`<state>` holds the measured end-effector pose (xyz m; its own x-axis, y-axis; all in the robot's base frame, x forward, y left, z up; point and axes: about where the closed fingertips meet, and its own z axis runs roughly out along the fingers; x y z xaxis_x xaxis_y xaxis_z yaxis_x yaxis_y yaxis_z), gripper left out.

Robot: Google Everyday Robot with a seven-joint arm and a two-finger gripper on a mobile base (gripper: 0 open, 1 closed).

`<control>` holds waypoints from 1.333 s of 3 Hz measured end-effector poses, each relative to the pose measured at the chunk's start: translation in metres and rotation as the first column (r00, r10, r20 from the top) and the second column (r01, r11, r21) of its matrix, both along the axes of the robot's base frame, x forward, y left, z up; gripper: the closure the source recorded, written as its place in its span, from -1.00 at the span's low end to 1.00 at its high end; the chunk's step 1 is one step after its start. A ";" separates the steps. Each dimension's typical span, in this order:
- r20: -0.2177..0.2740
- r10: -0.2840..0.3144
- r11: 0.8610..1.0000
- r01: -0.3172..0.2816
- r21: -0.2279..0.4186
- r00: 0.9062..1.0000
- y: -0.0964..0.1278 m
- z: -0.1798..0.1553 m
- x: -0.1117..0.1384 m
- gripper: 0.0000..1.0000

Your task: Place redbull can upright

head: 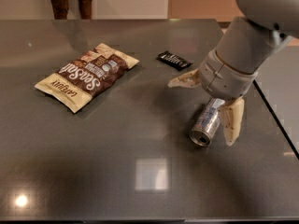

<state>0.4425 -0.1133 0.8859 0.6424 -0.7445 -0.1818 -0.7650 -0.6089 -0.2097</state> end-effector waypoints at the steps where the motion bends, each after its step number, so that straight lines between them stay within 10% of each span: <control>1: 0.004 0.179 0.982 -0.179 -0.057 0.984 -0.001 -0.020 0.000 -1.00; 2: 0.013 0.280 0.953 -0.276 -0.123 0.960 -0.006 -0.032 0.004 -1.00; 4: -0.016 0.360 0.902 -0.353 -0.249 0.933 -0.017 -0.049 0.010 -0.17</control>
Offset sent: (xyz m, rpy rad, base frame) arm 0.0101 -0.0159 -0.0480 -0.2078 -0.0476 0.4125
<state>0.4526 -0.1301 0.8370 0.8754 -0.4833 -0.0011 -0.4830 -0.8747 -0.0391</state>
